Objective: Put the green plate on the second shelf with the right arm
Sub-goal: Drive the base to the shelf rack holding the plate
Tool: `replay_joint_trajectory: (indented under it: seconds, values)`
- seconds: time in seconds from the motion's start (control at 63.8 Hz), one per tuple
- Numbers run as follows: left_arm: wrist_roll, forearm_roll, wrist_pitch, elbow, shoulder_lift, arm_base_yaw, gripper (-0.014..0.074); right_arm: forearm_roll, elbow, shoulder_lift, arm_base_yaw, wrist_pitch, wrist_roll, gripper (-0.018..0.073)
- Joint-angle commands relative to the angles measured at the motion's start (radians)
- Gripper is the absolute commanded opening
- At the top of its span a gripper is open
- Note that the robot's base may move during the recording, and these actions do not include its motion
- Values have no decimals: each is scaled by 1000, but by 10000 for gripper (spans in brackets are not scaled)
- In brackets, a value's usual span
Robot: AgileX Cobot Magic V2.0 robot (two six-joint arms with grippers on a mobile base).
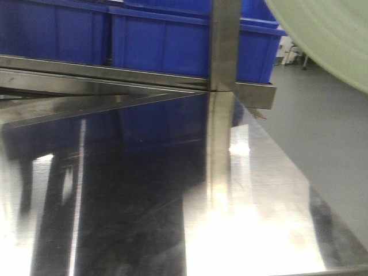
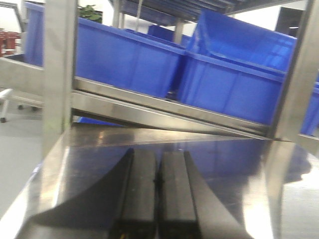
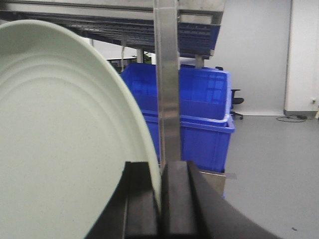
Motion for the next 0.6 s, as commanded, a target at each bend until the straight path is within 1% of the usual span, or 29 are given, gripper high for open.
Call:
replay_joint_trajectory:
  seconds: [0.0,0.58]
  values:
    - [-3,-1,-81,41,-19,3,130,-14,-29,15,-4,-105,8,56]
    - [-3,-1,-81,41,-19,3,130,-14,-29,15,-4,-105,8,56]
